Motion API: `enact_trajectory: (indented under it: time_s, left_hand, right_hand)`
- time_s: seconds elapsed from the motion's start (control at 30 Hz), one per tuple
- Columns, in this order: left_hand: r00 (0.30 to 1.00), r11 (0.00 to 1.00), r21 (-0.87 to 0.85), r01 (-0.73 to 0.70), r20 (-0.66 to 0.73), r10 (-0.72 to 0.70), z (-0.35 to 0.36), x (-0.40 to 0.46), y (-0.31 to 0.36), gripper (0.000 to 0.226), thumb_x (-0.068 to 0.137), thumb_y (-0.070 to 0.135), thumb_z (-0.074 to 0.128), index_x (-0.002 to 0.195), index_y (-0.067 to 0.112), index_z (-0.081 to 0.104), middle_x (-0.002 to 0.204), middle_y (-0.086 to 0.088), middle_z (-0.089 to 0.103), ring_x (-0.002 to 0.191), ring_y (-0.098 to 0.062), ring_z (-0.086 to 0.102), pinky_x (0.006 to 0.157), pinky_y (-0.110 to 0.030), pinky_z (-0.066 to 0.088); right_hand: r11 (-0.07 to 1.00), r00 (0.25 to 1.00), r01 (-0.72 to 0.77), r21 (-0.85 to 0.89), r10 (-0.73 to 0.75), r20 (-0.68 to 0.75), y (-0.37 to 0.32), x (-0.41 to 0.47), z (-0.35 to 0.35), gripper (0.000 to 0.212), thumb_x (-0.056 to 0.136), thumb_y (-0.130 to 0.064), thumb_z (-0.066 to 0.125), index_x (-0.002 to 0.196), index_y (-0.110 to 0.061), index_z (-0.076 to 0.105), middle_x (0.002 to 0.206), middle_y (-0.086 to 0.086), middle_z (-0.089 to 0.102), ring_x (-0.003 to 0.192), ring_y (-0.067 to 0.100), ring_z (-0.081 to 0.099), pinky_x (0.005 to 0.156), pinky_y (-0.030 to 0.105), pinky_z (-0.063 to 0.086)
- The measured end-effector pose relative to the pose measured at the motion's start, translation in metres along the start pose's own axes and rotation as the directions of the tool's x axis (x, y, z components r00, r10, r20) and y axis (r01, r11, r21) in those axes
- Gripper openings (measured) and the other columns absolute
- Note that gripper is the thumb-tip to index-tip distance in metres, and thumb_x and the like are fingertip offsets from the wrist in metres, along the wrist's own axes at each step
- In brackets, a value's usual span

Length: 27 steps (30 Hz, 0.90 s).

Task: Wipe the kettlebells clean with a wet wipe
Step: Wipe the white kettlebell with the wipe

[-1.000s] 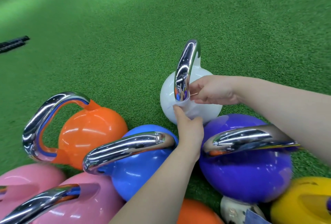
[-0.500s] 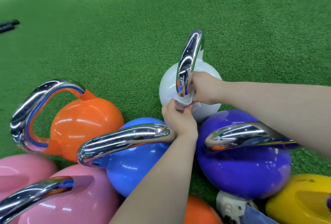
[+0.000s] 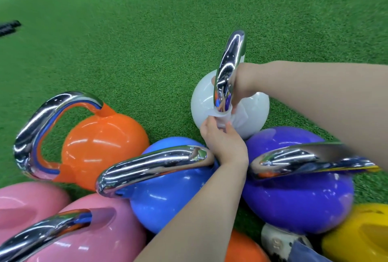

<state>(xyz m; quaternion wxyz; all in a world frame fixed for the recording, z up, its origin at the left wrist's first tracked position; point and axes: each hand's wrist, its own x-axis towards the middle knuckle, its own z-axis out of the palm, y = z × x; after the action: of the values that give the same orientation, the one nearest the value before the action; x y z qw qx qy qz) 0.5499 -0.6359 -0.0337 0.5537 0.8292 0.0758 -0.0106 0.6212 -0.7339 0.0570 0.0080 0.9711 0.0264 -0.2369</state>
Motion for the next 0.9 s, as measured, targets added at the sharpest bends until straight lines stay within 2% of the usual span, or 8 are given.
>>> enact_trajectory:
  time_s: [0.07, 0.17, 0.33, 0.43, 0.53, 0.7, 0.8, 0.9]
  left_hand:
    - [1.0, 1.0, -0.015, 0.001, 0.002, -0.001, -0.001, 0.0, 0.004, 0.019, 0.086, 0.0, 0.057, 0.104, -0.005, 0.058, 0.104, -0.006, 0.042, 0.065, -0.001, 0.041, 0.073, -0.001, 0.023]
    - [1.0, 0.999, -0.046, 0.007, 0.017, -0.006, -0.002, 0.004, 0.003, 0.01, 0.085, 0.001, 0.06, 0.094, -0.002, 0.06, 0.098, -0.001, 0.041, 0.063, 0.022, 0.042, 0.068, 0.003, 0.026]
    - [0.999, 0.998, -0.05, 0.047, 0.017, -0.046, -0.004, 0.009, 0.001, 0.016, 0.08, 0.004, 0.067, 0.089, -0.008, 0.062, 0.095, -0.005, 0.043, 0.063, 0.03, 0.038, 0.065, 0.006, 0.027]
    - [0.995, 0.995, -0.028, 0.096, 0.025, -0.095, -0.004, 0.009, 0.004, 0.015, 0.081, 0.006, 0.067, 0.089, -0.005, 0.063, 0.095, -0.003, 0.043, 0.06, 0.019, 0.044, 0.068, -0.001, 0.027]
    - [0.992, 0.993, -0.011, 0.117, 0.045, -0.117, -0.005, 0.005, 0.013, 0.014, 0.085, 0.007, 0.063, 0.094, -0.004, 0.062, 0.1, -0.002, 0.042, 0.059, 0.004, 0.041, 0.072, -0.005, 0.024]
    - [0.998, 0.997, -0.046, 0.062, 0.022, -0.061, -0.008, -0.001, 0.034, 0.027, 0.088, 0.003, 0.058, 0.114, 0.0, 0.06, 0.119, -0.015, 0.047, 0.088, -0.015, 0.049, 0.086, -0.008, 0.028]
    - [0.998, 0.993, -0.099, 0.06, 0.011, -0.059, -0.012, 0.001, 0.042, 0.031, 0.086, 0.001, 0.059, 0.117, 0.003, 0.061, 0.119, -0.015, 0.05, 0.084, -0.01, 0.048, 0.08, 0.0, 0.028]
    - [0.999, 0.993, -0.11, 0.042, 0.025, -0.04, -0.015, 0.005, 0.05, 0.03, 0.084, -0.001, 0.061, 0.114, 0.002, 0.063, 0.116, -0.014, 0.054, 0.086, -0.01, 0.051, 0.084, -0.004, 0.033]
  right_hand:
    - [1.0, 1.0, -0.001, -0.026, 0.001, 0.007, 0.0, 0.004, -0.001, 0.064, 0.072, -0.044, 0.073, 0.127, -0.018, 0.052, 0.125, 0.003, 0.056, 0.105, 0.024, 0.054, 0.083, 0.025, 0.039]
    - [1.0, 1.0, -0.017, -0.01, 0.017, -0.001, 0.002, 0.008, 0.0, 0.056, 0.08, -0.04, 0.067, 0.129, -0.017, 0.05, 0.127, 0.004, 0.054, 0.109, 0.026, 0.053, 0.09, 0.029, 0.04]
    - [0.97, 0.993, -0.038, 0.241, 0.063, -0.097, 0.007, 0.004, 0.007, 0.046, 0.083, -0.025, 0.066, 0.125, -0.008, 0.056, 0.124, 0.01, 0.057, 0.11, 0.027, 0.053, 0.094, 0.03, 0.04]
    - [0.94, 0.986, -0.02, 0.342, 0.074, -0.147, 0.007, 0.001, 0.009, 0.046, 0.08, -0.02, 0.07, 0.122, -0.005, 0.057, 0.121, 0.012, 0.058, 0.098, 0.022, 0.05, 0.085, 0.023, 0.037]
    - [0.932, 0.986, -0.006, 0.363, 0.067, -0.156, 0.006, -0.002, 0.009, 0.045, 0.082, -0.019, 0.068, 0.123, -0.004, 0.056, 0.122, 0.012, 0.057, 0.103, 0.025, 0.05, 0.085, 0.023, 0.036]
    - [0.971, 0.977, 0.001, 0.239, 0.051, -0.208, 0.002, -0.002, 0.014, 0.025, 0.092, -0.016, 0.052, 0.111, -0.001, 0.06, 0.111, 0.015, 0.06, 0.083, 0.018, 0.039, 0.073, 0.023, 0.033]
    - [0.992, 0.976, 0.025, 0.12, 0.001, -0.217, 0.002, -0.003, 0.015, 0.017, 0.093, -0.014, 0.049, 0.092, -0.003, 0.062, 0.084, 0.009, 0.054, 0.08, 0.02, 0.042, 0.07, 0.024, 0.033]
    - [0.991, 0.97, 0.043, 0.13, -0.01, -0.244, 0.005, -0.004, 0.017, 0.033, 0.091, -0.013, 0.05, 0.06, -0.011, 0.038, 0.065, -0.001, 0.038, 0.077, 0.02, 0.04, 0.064, 0.024, 0.031]
